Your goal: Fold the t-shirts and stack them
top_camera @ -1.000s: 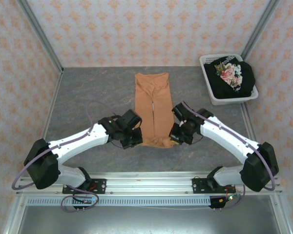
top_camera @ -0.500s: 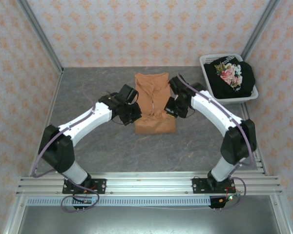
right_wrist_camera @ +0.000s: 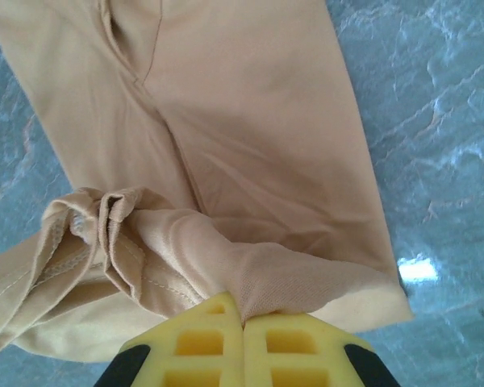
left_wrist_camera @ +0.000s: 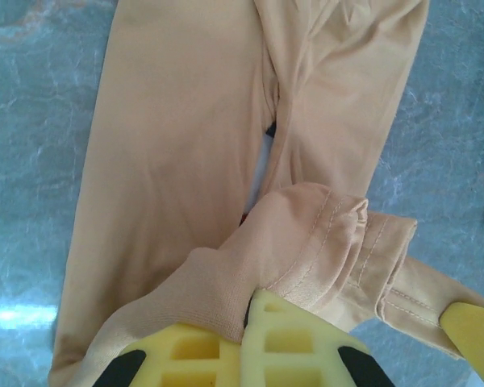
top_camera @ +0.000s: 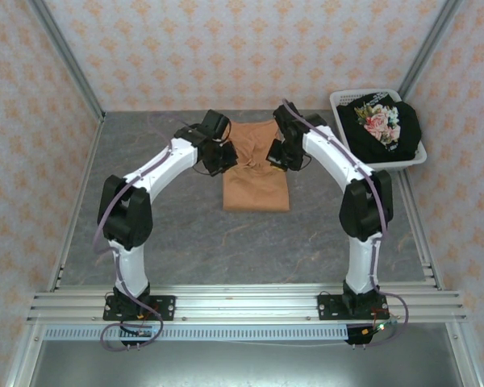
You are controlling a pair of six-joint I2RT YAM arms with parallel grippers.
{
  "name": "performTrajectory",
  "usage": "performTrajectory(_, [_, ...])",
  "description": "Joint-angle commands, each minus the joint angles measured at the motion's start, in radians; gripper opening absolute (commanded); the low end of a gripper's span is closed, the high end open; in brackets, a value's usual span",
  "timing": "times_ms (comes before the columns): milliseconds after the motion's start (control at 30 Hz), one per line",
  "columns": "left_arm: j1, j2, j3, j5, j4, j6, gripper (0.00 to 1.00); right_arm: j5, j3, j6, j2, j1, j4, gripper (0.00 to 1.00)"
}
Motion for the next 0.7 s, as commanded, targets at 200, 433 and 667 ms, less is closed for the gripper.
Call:
performTrajectory(200, [0.036, 0.157, 0.146, 0.021, -0.037, 0.054, 0.00, -0.014, 0.143, -0.033, 0.149, -0.042, -0.014, 0.00])
performTrajectory(433, [0.054, 0.278, 0.272, 0.023, -0.059, 0.080, 0.00, -0.052, 0.231, -0.029, 0.255, -0.063, -0.006, 0.00])
performTrajectory(667, [0.089, 0.361, 0.337, 0.033, -0.007, 0.077, 0.36, -0.118, 0.285, -0.013, 0.354, -0.118, 0.079, 0.22])
